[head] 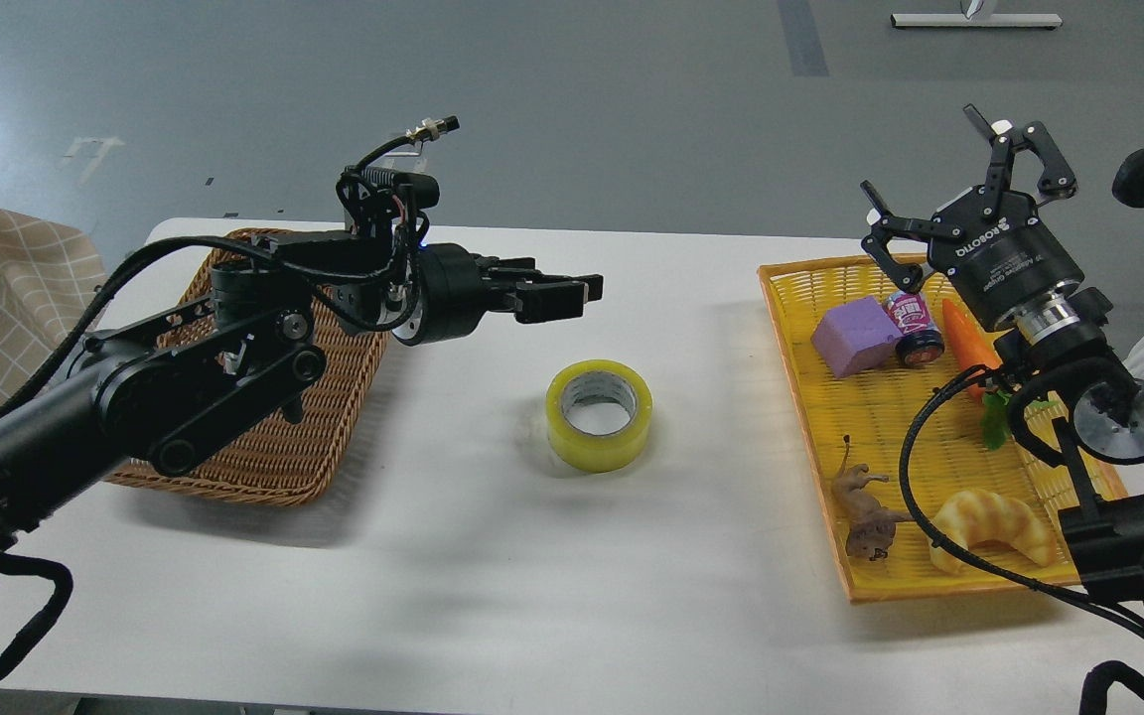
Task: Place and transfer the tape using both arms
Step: 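Reach the left gripper toward the tape roll on the table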
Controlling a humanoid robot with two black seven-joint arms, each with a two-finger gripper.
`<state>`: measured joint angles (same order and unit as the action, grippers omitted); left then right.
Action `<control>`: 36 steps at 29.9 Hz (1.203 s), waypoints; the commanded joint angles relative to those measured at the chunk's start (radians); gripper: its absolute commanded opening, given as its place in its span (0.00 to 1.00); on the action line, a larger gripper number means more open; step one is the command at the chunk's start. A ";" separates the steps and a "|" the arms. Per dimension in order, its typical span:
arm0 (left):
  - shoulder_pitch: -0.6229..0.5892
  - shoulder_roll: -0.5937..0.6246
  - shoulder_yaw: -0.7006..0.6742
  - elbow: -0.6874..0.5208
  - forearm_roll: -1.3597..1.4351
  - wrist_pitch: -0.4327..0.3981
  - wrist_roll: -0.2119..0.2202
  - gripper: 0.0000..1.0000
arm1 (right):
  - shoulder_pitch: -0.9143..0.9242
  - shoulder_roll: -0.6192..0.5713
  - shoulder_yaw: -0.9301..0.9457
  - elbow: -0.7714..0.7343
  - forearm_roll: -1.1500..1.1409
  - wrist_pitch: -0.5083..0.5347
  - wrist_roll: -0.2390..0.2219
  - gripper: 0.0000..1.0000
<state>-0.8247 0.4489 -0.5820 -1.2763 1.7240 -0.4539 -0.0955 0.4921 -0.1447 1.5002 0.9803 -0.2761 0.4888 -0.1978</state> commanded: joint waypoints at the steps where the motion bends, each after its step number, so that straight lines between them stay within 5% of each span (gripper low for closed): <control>1: -0.027 0.001 0.045 0.002 0.025 -0.002 0.023 0.98 | -0.001 -0.001 0.000 0.000 0.000 0.000 0.000 1.00; 9: -0.047 0.001 0.129 0.008 0.046 -0.012 0.183 0.98 | -0.015 -0.001 0.000 0.000 -0.001 0.000 0.008 1.00; 13: -0.070 -0.007 0.145 0.009 0.037 -0.035 0.308 0.98 | -0.020 -0.003 0.002 -0.003 -0.002 0.000 0.009 1.00; 29: -0.083 -0.068 0.145 0.005 -0.006 -0.035 0.341 0.98 | -0.027 -0.003 0.002 -0.006 -0.003 0.000 0.009 1.00; 36: -0.079 -0.119 0.148 0.020 -0.004 -0.035 0.454 0.98 | -0.027 -0.003 0.002 -0.008 -0.003 0.000 0.009 1.00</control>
<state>-0.9078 0.3471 -0.4357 -1.2608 1.7187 -0.4887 0.3248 0.4648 -0.1473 1.5004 0.9727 -0.2792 0.4887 -0.1886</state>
